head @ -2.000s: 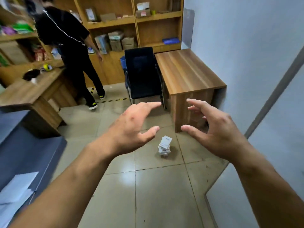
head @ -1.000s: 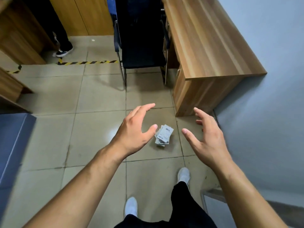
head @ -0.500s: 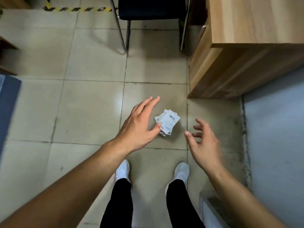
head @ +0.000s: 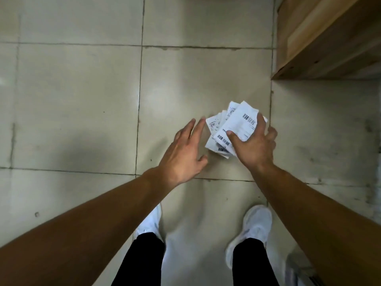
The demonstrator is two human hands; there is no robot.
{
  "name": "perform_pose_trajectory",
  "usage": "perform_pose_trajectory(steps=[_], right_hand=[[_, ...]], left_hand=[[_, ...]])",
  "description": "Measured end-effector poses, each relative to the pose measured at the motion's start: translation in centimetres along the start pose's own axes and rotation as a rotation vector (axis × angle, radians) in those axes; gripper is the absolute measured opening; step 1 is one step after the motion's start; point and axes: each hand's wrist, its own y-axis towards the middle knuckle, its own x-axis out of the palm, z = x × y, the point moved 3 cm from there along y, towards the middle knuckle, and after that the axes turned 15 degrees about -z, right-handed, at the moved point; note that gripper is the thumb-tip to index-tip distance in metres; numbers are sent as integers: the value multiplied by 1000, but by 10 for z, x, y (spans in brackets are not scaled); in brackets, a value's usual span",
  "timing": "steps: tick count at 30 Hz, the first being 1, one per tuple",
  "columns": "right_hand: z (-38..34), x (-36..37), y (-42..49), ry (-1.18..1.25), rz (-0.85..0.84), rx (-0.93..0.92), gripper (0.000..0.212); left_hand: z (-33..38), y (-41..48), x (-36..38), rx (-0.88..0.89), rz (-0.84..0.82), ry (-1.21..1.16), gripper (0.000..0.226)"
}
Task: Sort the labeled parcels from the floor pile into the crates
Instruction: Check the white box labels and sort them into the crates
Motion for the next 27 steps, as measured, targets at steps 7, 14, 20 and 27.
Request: perform_pose_trajectory(steps=[7, 14, 20, 27], right_hand=[[10, 31, 74, 16, 82, 221, 126], [12, 19, 83, 21, 6, 170, 117], [11, 24, 82, -36, -102, 150, 116], [16, 10, 90, 19, -65, 133, 116]], left_hand=[[-24, 65, 38, 66, 62, -37, 84], [-3, 101, 46, -5, 89, -129, 83], [19, 126, 62, -80, 52, -209, 80], [28, 128, 56, -143, 121, -189, 82]])
